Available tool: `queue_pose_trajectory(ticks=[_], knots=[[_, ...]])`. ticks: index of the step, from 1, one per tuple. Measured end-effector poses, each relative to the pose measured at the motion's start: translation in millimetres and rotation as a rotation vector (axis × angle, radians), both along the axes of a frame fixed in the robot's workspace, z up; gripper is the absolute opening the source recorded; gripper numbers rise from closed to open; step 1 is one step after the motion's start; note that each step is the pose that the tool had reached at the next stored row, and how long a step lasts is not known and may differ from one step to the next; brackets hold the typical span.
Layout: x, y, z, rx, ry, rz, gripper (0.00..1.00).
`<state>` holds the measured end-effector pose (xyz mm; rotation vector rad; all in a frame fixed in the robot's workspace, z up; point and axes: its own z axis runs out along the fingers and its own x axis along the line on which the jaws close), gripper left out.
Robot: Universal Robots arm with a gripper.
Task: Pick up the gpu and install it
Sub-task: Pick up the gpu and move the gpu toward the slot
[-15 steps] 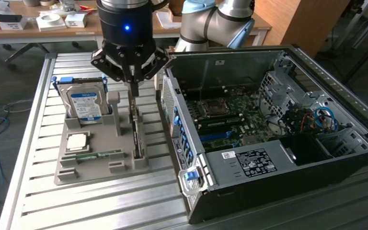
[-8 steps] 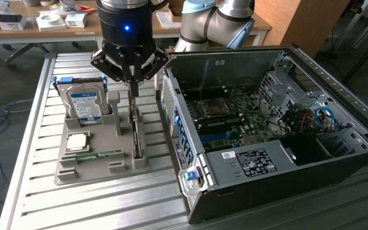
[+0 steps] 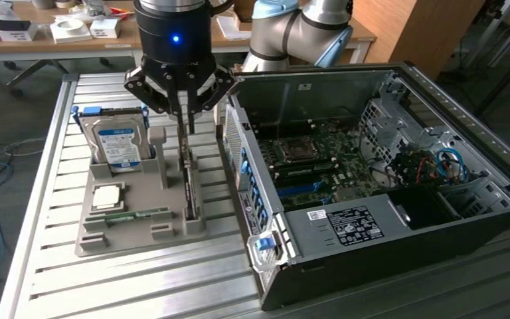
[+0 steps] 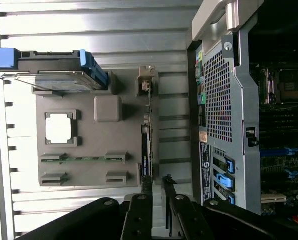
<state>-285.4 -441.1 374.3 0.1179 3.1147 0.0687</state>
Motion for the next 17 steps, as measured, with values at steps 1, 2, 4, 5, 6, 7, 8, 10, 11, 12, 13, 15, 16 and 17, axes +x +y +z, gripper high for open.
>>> queue_pose_trajectory(ticks=[1, 2, 4, 5, 6, 7, 8, 10, 11, 12, 13, 15, 16, 17], knots=[[0.0, 0.0, 0.0, 0.0000, 0.0000, 0.000, 0.23], [0.0, 0.0, 0.0, 0.0000, 0.0000, 0.000, 0.29], [0.0, 0.0, 0.0, 0.0000, 0.0000, 0.000, 0.35], [0.0, 0.0, 0.0, 0.0000, 0.0000, 0.000, 0.35], [0.0, 0.0, 0.0, 0.0000, 0.0000, 0.000, 0.42], [0.0, 0.0, 0.0, 0.0000, 0.0000, 0.000, 0.42], [0.0, 0.0, -0.5, 0.0002, -0.0001, 0.000, 0.42], [0.0, 0.0, -3.3, 0.0001, -0.0004, 0.000, 0.42], [0.0, 0.0, -5.0, 0.0000, -0.0005, 0.000, 0.42], [0.0, 0.0, -6.8, 0.0001, -0.0007, 0.000, 0.42], [-0.1, 0.0, -8.7, 0.0001, -0.0009, 0.000, 0.42], [-0.2, 0.0, -12.4, 0.0001, -0.0010, 0.000, 0.42], [-0.2, 0.0, -14.1, 0.0000, -0.0010, 0.000, 0.42], [-0.2, 0.0, -15.9, 0.0000, -0.0010, 0.000, 0.42]])
